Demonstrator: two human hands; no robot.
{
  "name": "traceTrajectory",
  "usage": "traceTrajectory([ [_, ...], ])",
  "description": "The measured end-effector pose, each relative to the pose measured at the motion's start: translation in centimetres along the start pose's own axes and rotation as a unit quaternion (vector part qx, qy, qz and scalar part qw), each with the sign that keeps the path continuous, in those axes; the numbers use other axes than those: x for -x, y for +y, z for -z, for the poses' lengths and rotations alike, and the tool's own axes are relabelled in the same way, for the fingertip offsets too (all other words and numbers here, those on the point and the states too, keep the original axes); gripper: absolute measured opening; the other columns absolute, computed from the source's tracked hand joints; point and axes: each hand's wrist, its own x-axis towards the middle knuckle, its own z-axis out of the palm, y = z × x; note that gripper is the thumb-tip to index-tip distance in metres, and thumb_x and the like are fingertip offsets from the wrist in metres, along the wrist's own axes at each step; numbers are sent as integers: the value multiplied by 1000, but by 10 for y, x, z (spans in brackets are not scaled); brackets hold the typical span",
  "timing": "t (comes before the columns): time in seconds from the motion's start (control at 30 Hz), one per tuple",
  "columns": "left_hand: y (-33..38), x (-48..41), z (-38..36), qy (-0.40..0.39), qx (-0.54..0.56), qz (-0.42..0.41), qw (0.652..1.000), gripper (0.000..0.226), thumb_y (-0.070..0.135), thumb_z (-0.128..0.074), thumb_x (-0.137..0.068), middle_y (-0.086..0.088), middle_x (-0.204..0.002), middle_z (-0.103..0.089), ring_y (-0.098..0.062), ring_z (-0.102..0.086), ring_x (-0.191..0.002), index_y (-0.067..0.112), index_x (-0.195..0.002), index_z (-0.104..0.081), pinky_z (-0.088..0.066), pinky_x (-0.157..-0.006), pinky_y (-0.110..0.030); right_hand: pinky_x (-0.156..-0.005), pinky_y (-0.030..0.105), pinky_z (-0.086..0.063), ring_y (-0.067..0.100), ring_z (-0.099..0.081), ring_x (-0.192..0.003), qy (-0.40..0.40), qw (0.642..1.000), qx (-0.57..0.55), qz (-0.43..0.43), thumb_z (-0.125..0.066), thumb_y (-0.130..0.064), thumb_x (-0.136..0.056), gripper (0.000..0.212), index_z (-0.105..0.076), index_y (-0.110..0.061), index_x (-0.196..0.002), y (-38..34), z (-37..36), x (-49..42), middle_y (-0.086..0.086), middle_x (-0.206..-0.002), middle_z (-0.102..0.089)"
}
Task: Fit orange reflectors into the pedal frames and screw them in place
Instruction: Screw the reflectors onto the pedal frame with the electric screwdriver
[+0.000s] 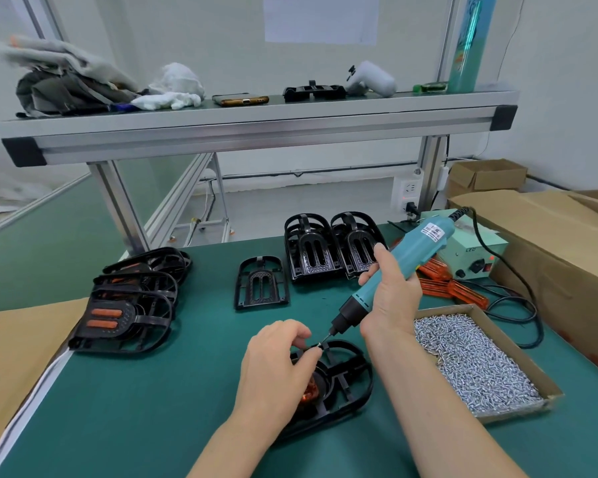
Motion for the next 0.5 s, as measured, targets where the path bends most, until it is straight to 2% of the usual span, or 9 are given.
traceTrajectory([
  [0.1,-10,2,3,-39,-30,4,999,25,40,-73,-82,28,-98,-54,1,-49,-105,36,-104,-63,-37,-98,-26,-54,24,-47,8,-53,-46,-3,1000,3,5,-77,-23,-85,23,-59,-18,-98,-1,2,-1,-8,-54,-55],
  [0.27,-23,8,3,-128,-42,15,991,75,78,-48,-68,34,-119,-44,4,-37,-120,38,-131,-57,-30,-111,-28,-54,25,-47,8,-53,-46,-7,1000,15,12,-77,-25,-86,22,-59,-19,-97,-1,2,-1,-9,-53,-54],
  [0.4,-32,14,-3,-186,-96,-6,978,94,84,-41,-66,29,-135,-34,0,-30,-132,37,-147,-39,-20,-117,-27,-53,24,-48,8,-54,-47,-19,1000,18,16,-77,-26,-86,23,-58,-19,-98,0,3,0,-9,-54,-55],
  [0.5,-37,15,-6,-180,-101,-3,978,92,84,-38,-66,34,-132,-28,2,-27,-133,40,-147,-37,-12,-119,-31,-51,22,-48,9,-53,-48,-29,999,23,27,-77,-26,-84,26,-57,-17,-98,2,3,0,-8,-55,-54],
])
